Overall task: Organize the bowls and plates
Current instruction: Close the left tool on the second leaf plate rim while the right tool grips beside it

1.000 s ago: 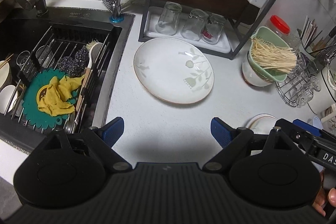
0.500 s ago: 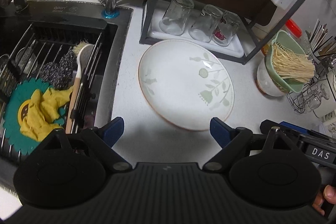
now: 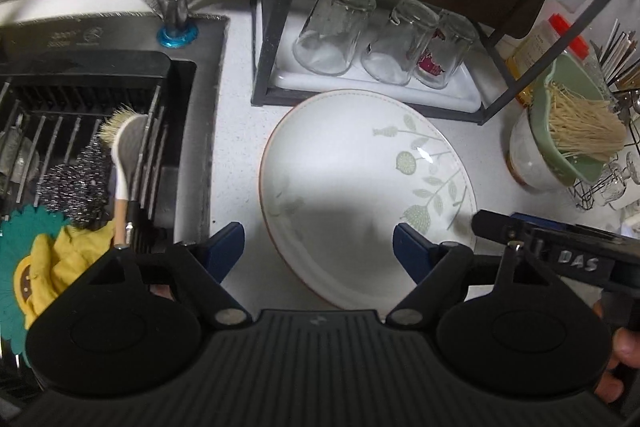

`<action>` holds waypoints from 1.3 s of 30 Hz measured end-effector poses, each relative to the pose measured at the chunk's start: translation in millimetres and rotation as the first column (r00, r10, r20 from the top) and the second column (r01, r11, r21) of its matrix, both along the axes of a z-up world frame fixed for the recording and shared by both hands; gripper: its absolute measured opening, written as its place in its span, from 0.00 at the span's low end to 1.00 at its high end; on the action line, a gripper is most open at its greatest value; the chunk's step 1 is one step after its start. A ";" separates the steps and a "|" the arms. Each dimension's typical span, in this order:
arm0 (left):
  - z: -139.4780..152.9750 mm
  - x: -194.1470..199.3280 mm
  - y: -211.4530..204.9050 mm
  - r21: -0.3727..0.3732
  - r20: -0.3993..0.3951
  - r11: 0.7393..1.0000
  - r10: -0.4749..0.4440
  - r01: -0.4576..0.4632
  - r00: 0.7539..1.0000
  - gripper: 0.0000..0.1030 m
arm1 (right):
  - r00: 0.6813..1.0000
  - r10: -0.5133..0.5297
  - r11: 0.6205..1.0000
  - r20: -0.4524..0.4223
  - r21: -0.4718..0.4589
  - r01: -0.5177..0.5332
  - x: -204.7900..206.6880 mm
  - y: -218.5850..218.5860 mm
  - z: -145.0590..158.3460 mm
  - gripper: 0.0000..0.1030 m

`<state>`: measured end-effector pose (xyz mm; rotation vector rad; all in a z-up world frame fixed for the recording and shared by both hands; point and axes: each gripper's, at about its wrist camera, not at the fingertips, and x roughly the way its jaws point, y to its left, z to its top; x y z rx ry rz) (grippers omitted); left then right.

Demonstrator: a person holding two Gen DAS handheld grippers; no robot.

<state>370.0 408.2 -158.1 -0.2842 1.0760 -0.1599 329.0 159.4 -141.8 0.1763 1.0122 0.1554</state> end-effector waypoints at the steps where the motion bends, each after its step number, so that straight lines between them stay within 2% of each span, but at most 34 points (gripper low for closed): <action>1: -0.1 4.8 0.6 -0.006 -0.005 1.000 -0.009 0.009 1.000 0.82 | 1.000 0.003 1.000 -0.003 -0.011 -0.003 3.9 2.0 -1.9 0.53; 4: 0.3 16.3 0.8 0.003 -0.011 1.000 -0.030 0.030 0.999 0.81 | 1.000 0.000 1.000 -0.025 -0.024 0.000 14.5 3.7 -8.3 0.48; 7: -3.2 26.4 1.5 0.002 -0.020 0.999 -0.048 0.048 0.999 0.79 | 0.999 -0.023 0.999 -0.042 -0.035 0.021 22.9 2.7 -14.3 0.47; 13: -16.4 44.6 -5.3 0.031 -0.054 0.995 -0.098 0.099 0.994 0.69 | 0.997 -0.054 0.998 -0.055 -0.028 0.052 36.5 -0.3 -19.0 0.43; 15: -21.2 50.1 -6.8 0.042 -0.063 0.992 -0.120 0.122 0.991 0.67 | 0.997 -0.061 0.998 -0.054 -0.031 0.059 40.5 0.7 -19.4 0.38; 20: -27.7 59.1 -3.9 0.032 -0.081 0.990 -0.137 0.140 0.987 0.66 | 0.995 -0.068 0.997 -0.069 -0.026 0.066 49.9 1.8 -23.6 0.29; 29: -32.2 51.8 -10.3 0.063 -0.059 0.977 -0.199 0.203 0.978 0.66 | 0.993 -0.050 0.998 -0.103 0.027 0.053 57.8 4.7 -34.5 0.29; 34: -32.7 53.9 -7.6 0.034 -0.045 0.985 -0.169 0.170 0.985 0.67 | 0.994 0.006 0.999 -0.105 0.044 -0.002 59.6 13.1 -39.4 0.29; 39: -32.8 56.3 0.3 -0.043 -0.052 0.991 -0.132 0.129 0.990 0.67 | 0.995 0.021 0.998 -0.102 0.067 -0.014 62.5 8.9 -40.8 0.29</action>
